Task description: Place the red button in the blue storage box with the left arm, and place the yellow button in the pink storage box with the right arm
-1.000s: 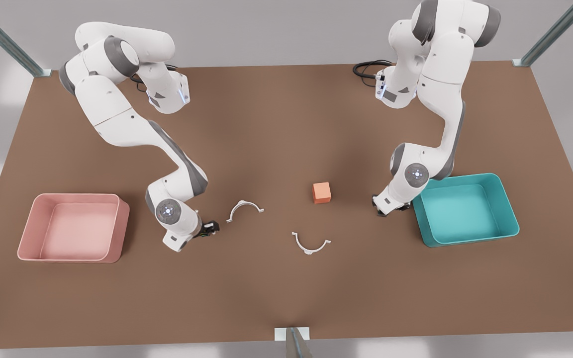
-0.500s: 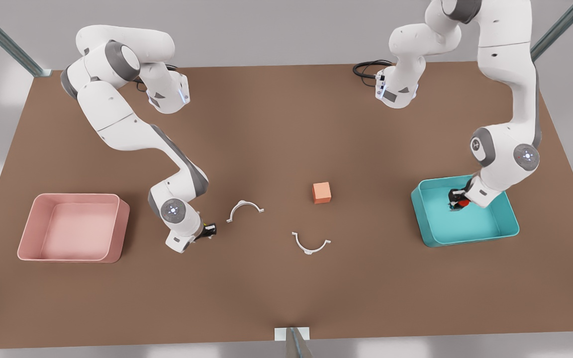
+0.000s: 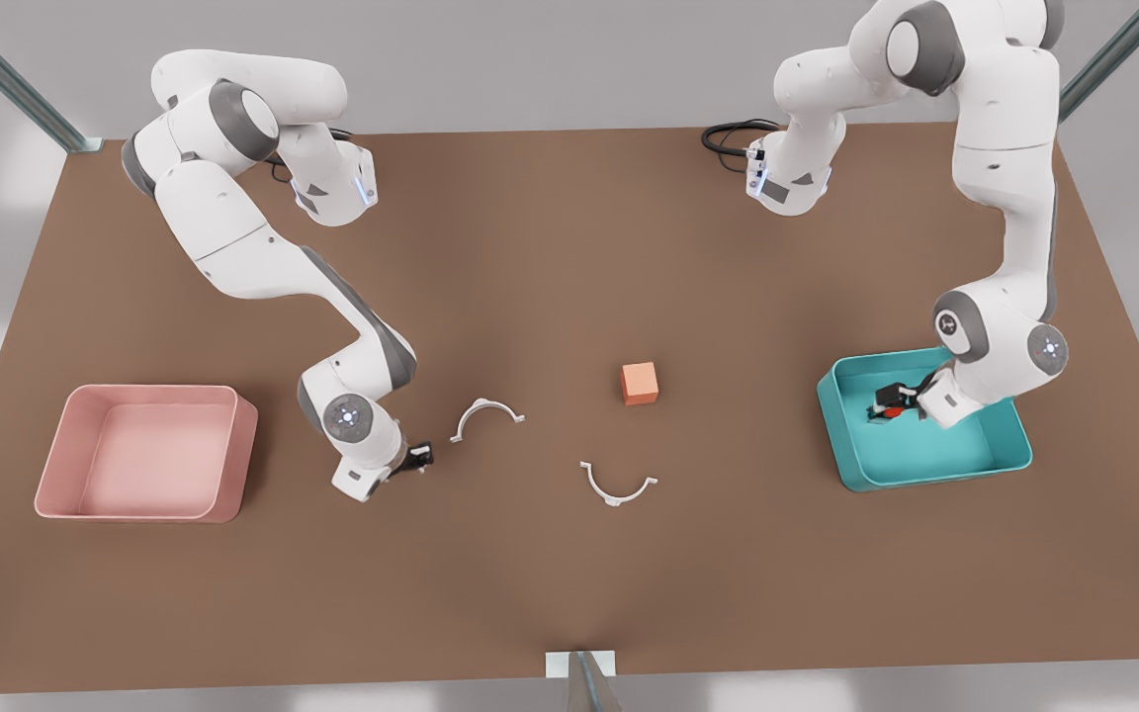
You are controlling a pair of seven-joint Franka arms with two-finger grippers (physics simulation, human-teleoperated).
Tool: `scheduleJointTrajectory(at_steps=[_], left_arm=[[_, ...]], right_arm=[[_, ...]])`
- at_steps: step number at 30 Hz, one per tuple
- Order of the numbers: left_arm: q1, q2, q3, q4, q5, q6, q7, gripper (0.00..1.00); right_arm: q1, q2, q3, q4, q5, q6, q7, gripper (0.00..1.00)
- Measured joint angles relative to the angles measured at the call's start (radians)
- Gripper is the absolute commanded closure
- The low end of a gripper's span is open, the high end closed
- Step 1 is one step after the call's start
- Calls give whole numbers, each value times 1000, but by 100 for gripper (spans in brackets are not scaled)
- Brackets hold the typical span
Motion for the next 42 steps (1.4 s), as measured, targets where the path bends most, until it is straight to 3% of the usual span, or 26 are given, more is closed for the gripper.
scheduleJointTrajectory(at_steps=[2, 4, 6, 7, 15, 21, 28, 31, 33, 34, 35, 39, 42], left_arm=[[-15, -66, -1, 119, 0, -78, -17, 0], [-45, -85, -1, 364, 24, -219, -59, 0], [-103, -130, -5, 525, 102, -357, -102, 0], [-124, -165, -8, 539, 130, -412, -122, 0], [-132, -188, -10, 558, 205, -639, -243, 0], [-140, -186, -10, 559, 213, -701, -304, 0], [-145, -175, -11, 558, 212, -725, -355, 0], [-145, -172, -11, 558, 211, -730, -372, 0], [-144, -171, -10, 558, 211, -731, -381, 0], [-144, -169, -10, 558, 211, -732, -386, 0], [-144, -167, -10, 558, 211, -732, -390, 0], [-143, -165, -10, 558, 211, -734, -404, 0], [-143, -164, -10, 558, 212, -734, -412, 0]], right_arm=[[-2, -1, 0, -5, 1, -10, 1, 25], [-4, -1, 0, -8, 2, -17, 2, 38], [-4, -2, 1, -6, 3, -22, 2, 45], [-4, -3, 2, -3, 4, -24, 1, 49], [-24, -99, 32, 33, 7, -68, -5, 48], [-274, -151, 175, 41, 7, -180, -47, 47], [-523, -175, 192, 80, 7, -290, -184, 47], [-675, -179, 254, 75, 7, -333, -264, 46], [-740, -178, 272, 60, 7, -358, -316, 41], [-758, -175, 275, 52, 4, -367, -340, 13], [-767, -173, 276, 47, -1, -375, -361, 0], [-764, -176, 314, 80, -10, -396, -434, 0], [-740, -179, 517, 198, -47, -433, -461, 0]])
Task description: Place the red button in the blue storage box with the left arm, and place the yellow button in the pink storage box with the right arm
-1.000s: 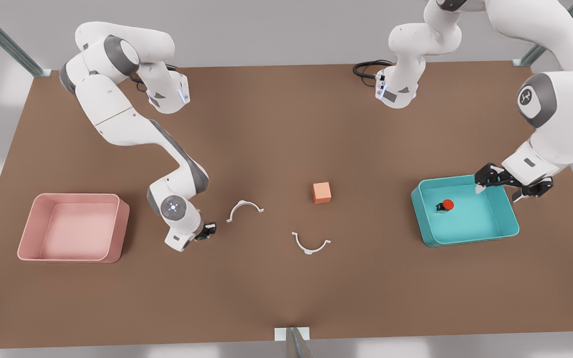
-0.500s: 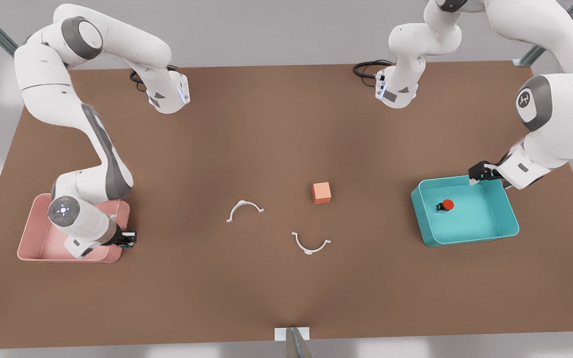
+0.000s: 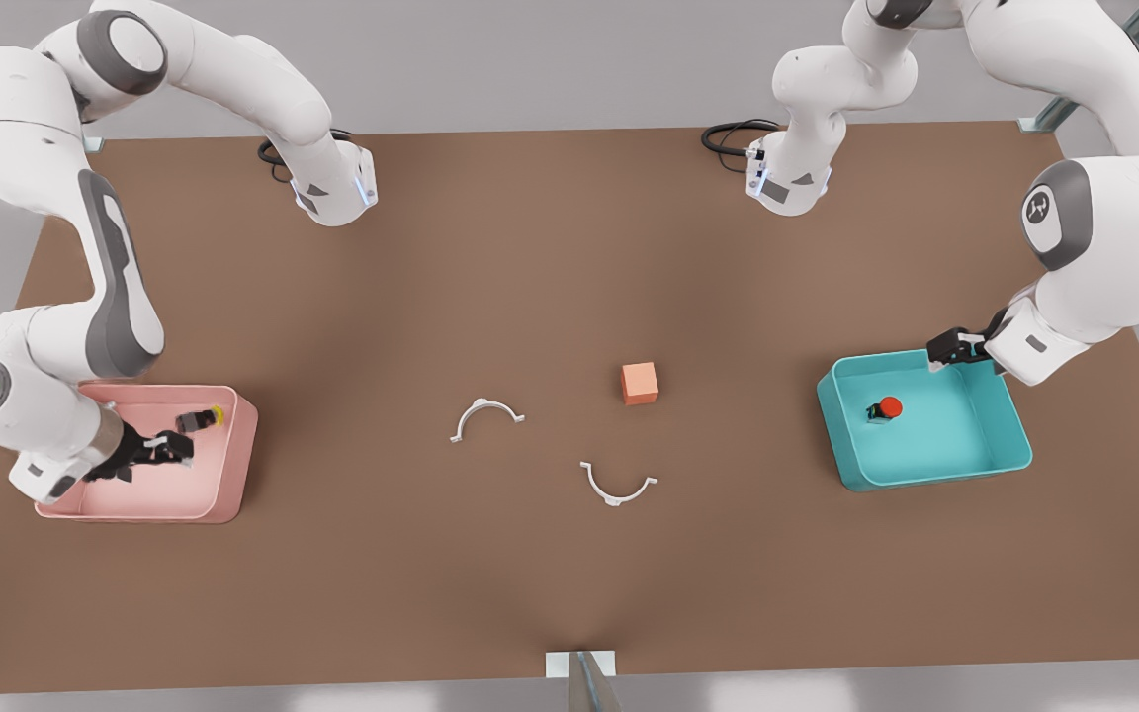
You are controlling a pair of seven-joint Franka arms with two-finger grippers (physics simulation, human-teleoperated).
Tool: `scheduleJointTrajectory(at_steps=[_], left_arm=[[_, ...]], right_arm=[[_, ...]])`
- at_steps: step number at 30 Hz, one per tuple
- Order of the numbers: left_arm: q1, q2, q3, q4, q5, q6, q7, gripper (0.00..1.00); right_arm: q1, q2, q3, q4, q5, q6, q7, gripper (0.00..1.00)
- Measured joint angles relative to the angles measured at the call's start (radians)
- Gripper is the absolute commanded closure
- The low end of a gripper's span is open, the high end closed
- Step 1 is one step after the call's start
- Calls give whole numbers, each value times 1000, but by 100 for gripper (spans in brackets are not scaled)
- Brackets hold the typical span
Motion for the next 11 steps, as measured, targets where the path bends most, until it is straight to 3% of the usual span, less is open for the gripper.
scheduleJointTrajectory(at_steps=[2, 3, 4, 5, 6, 9, 11], left_arm=[[0, 0, 0, 1, 0, 0, -5, 0], [-1, 0, 0, 1, 0, 0, -7, 0], [-1, -1, 0, 1, 0, 0, -10, 0], [-1, -1, 0, 1, 0, 0, -12, 0], [-2, -1, 0, 1, 0, -1, -14, 0], [-2, -1, 0, 3, 0, -1, -19, 0], [-1, -1, 0, 4, 0, -1, -23, 0]], right_arm=[[129, -1, 115, 119, -61, -82, 17, 0], [267, -65, 65, 168, -62, -128, 33, 0], [457, -169, -137, 190, -5, -166, 47, 0], [639, -278, -398, 168, 93, -196, 57, 0], [730, -373, -558, 102, 179, -215, 63, 0], [837, -491, -792, -25, 332, -245, 74, 0], [827, -496, -837, -28, 383, -268, 79, 0]])
